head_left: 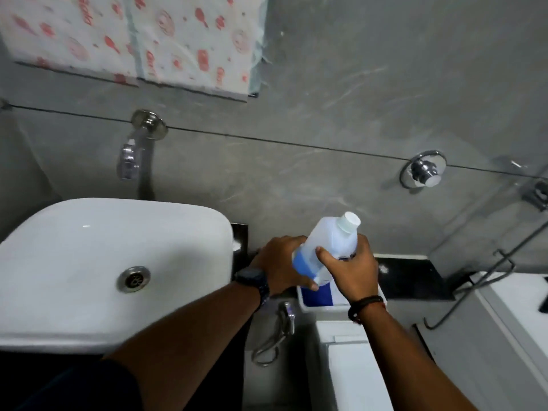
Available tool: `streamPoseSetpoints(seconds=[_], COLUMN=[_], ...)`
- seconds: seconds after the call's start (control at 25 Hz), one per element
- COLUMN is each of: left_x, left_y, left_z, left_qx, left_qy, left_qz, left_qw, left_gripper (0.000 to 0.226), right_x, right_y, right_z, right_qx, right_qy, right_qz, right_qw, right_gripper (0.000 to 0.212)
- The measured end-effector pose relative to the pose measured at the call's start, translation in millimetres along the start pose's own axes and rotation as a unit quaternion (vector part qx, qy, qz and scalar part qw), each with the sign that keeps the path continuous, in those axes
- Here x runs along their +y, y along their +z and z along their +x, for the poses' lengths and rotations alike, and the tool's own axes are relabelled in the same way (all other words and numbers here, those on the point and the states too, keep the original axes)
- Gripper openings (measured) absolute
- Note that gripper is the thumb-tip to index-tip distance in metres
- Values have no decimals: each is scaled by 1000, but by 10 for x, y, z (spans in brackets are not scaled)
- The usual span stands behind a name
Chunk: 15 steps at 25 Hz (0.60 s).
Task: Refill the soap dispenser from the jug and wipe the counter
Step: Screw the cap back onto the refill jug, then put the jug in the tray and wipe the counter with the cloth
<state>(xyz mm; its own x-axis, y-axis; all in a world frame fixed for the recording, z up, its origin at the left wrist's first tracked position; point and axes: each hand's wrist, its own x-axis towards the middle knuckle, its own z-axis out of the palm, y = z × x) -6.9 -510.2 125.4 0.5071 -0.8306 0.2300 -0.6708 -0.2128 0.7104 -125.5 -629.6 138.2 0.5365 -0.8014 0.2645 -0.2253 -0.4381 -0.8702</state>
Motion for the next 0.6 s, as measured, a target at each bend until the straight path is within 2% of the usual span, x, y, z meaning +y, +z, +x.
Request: streamPoseSetpoints(seconds=[0.08,0.28,0.48,0.6], left_x=[-167,-898,-1451,-1741], left_y=[438,1508,2018,2187], left_z=[349,1016,1248,1274], left_qx=[-36,-78,-65,-84], left_qy=[-38,-144,-115,-115], left_qz=[40,81,204,241], left_qw=[998,983,970,960], left_gripper=[84,84,94,104], right_x=[559,2078,2993,3335], right_y=[-123,-183,112,323], right_z=[365,1251,1656,1794], right_qx=[12,21,23,33], right_qy=[14,86,124,125], right_qz=[-18,-53,-57,-33], right_qw=[1000,995,990,991], right_gripper=[63,71,73,74])
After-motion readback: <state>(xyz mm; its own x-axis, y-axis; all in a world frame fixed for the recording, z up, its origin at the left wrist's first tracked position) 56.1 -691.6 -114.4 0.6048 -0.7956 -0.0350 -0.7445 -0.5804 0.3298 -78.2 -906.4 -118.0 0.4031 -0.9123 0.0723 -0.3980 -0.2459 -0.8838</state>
